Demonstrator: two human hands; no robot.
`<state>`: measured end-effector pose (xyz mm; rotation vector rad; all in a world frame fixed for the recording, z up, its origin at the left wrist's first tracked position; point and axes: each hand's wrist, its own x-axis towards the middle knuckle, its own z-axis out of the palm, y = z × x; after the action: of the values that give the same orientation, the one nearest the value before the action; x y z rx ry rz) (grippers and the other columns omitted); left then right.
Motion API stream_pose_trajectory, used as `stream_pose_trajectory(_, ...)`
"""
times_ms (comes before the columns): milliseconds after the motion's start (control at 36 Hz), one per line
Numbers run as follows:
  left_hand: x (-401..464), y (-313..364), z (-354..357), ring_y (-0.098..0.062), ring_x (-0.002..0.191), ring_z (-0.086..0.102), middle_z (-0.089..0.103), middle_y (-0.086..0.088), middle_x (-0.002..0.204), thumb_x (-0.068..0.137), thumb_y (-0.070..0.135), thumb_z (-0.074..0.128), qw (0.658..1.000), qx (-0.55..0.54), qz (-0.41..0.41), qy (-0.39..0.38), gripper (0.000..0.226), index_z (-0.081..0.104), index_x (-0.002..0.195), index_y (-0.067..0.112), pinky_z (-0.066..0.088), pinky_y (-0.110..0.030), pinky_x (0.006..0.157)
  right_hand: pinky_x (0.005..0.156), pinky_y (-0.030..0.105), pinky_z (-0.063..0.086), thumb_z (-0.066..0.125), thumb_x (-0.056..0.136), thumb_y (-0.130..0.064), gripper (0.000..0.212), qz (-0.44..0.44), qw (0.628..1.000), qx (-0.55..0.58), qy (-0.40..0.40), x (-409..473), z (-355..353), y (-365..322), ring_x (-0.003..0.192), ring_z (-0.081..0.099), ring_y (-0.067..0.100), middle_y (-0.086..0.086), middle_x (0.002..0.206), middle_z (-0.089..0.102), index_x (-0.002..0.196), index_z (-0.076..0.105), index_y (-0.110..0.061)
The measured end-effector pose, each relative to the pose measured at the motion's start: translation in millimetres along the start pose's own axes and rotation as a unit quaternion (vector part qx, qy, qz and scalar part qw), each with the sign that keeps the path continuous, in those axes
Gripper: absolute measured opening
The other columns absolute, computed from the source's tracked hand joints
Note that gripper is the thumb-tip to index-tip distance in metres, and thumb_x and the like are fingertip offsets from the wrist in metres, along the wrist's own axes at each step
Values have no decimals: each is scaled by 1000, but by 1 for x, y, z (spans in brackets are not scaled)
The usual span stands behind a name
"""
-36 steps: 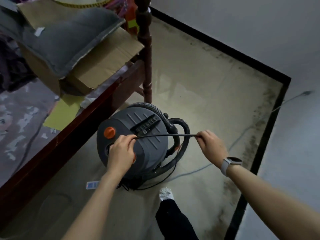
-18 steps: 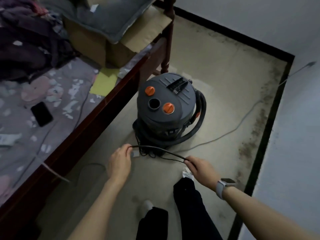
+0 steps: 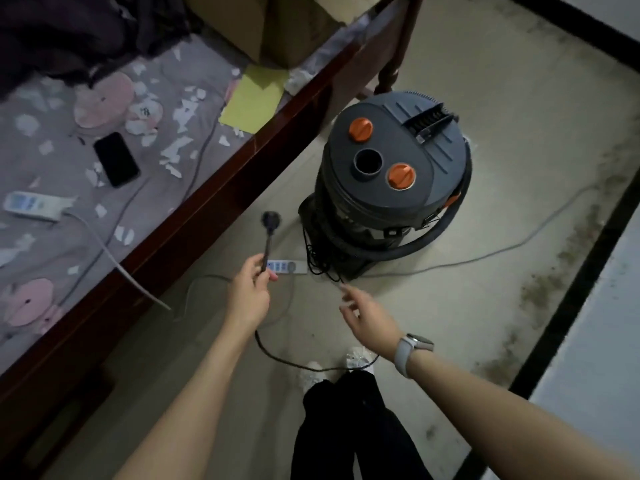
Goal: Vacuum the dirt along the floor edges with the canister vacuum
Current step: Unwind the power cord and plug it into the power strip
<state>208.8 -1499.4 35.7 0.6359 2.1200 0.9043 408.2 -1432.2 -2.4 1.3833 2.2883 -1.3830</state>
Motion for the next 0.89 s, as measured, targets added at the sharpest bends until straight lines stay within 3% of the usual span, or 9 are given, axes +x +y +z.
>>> stream_pose_trajectory(56, 7, -5, -6, -22, 95, 62, 66, 6, 89, 97, 4, 46, 993, 112, 42, -8, 30, 58, 124, 11, 39, -25, 76, 99, 29, 38, 51, 98, -19, 53, -26, 999, 1, 47, 19, -6, -3, 125, 49, 24, 9, 139, 48, 148, 33, -14)
stream_pose_trajectory(139, 20, -8, -15, -20, 89, 63, 70, -1, 92, 92, -2, 52, 969, 198, 150, -15, 29, 67, 114, 11, 40, -24, 75, 109, 31, 32, 57, 96, -18, 66, -84, 992, -14, 96, 50, -16, -12, 138, 33, 25, 10, 151, 33, 153, 23, -14)
stream_pose_trajectory(222, 35, -7, -27, -29, 85, 66, 70, -6, 91, 83, -13, 55, 934, 236, 266, -18, 34, 69, 107, 5, 52, -37, 74, 117, 39, 26, 59, 95, -22, 71, -160, 981, -66, 86, 81, -25, -33, 145, 22, 24, 8, 157, 25, 154, 20, -19)
stream_pose_trajectory(333, 52, 8, -55, -29, 76, 64, 69, -7, 87, 77, -5, 49, 913, 249, 322, 27, 36, 69, 106, 4, 49, -37, 66, 107, 39, 37, 51, 98, -19, 51, -212, 974, -80, 14, 105, -29, -77, 128, 48, 24, 8, 138, 53, 148, 37, -16)
stream_pose_trajectory(417, 64, 28, -84, -31, 79, 63, 69, -9, 90, 80, -5, 46, 905, 236, 351, 56, 36, 68, 108, 4, 53, -40, 67, 98, 40, 44, 48, 98, -17, 40, -236, 969, -72, 28, 109, -31, -114, 115, 54, 24, 8, 124, 59, 138, 48, -14)
stream_pose_trajectory(556, 79, 78, -130, -32, 83, 63, 69, -11, 95, 83, -8, 51, 858, 244, 439, 104, 31, 68, 107, 3, 52, -39, 68, 86, 41, 48, 50, 99, -18, 27, -263, 950, -26, 166, 111, -47, -177, 101, 60, 28, 11, 110, 65, 122, 57, -5)
stream_pose_trajectory(694, 81, 139, -166, -33, 81, 61, 68, -11, 90, 86, 5, 40, 817, 245, 510, 111, 35, 68, 107, 3, 49, -41, 69, 80, 45, 52, 48, 98, -17, 27, -232, 929, 47, 285, 100, -72, -233, 97, 65, 29, 12, 107, 67, 121, 57, -4)
stream_pose_trajectory(806, 82, 179, -185, -34, 77, 62, 68, -12, 89, 81, -6, 50, 791, 238, 552, 116, 32, 68, 106, 2, 51, -41, 66, 73, 37, 51, 51, 99, -14, 23, -221, 908, 65, 350, 83, -96, -262, 86, 65, 25, 9, 97, 68, 118, 58, -4)
stream_pose_trajectory(889, 77, 206, -197, -35, 75, 62, 67, -12, 89, 82, -8, 56, 766, 242, 582, 126, 28, 68, 106, 2, 51, -41, 62, 73, 38, 52, 53, 98, -13, 22, -225, 890, 70, 391, 71, -115, -281, 85, 65, 23, 7, 96, 68, 117, 59, -5)
